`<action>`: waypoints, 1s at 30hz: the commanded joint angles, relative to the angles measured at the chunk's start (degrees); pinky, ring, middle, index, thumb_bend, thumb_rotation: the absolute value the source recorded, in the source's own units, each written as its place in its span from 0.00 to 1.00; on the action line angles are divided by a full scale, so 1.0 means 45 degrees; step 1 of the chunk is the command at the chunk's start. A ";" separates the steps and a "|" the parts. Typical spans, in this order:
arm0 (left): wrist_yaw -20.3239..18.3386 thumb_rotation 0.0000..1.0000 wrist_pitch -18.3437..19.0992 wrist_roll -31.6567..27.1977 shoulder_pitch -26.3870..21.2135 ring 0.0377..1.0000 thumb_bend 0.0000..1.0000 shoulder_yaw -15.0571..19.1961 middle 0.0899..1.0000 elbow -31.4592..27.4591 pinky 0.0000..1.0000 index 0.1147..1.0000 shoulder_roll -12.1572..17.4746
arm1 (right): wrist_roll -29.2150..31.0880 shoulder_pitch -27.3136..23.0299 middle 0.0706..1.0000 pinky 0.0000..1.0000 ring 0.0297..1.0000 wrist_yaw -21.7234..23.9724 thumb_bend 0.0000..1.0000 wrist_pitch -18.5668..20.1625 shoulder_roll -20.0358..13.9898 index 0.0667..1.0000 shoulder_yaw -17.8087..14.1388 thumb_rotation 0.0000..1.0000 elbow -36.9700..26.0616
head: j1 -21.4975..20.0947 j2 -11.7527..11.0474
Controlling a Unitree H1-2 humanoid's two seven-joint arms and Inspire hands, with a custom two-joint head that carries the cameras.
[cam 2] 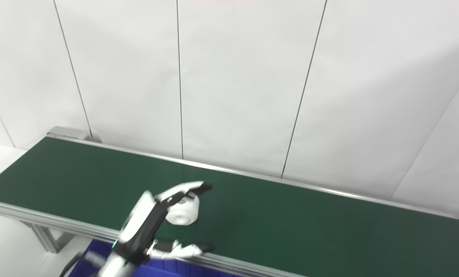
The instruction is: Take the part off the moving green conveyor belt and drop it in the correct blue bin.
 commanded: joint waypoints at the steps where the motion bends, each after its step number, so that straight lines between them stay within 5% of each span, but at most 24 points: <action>1: 0.0096 0.37 -0.0026 0.0623 -0.1063 0.77 0.89 0.0035 0.79 0.0502 0.73 0.77 0.0321 | -0.0050 0.0012 0.97 0.81 0.86 0.0002 0.82 -0.0655 0.0097 0.97 0.0030 1.00 -0.0527 | 0.0001 0.0023; 8: 0.1052 0.37 -0.0563 0.2351 -0.3206 0.79 0.93 -0.0626 0.81 0.3769 0.77 0.75 0.0748 | -0.0275 0.0137 0.94 0.76 0.83 -0.0048 0.86 -0.0534 0.0257 0.95 0.0091 0.96 -0.0866 | -0.0435 0.0352; 30: 0.2470 0.46 0.0869 0.3872 -0.6248 0.86 1.00 -0.3307 0.87 1.0914 0.83 0.82 -0.0845 | -0.1265 0.0486 0.92 0.75 0.82 -0.0293 0.87 0.0457 0.1188 0.92 0.0631 0.93 -0.2123 | -0.1536 0.1086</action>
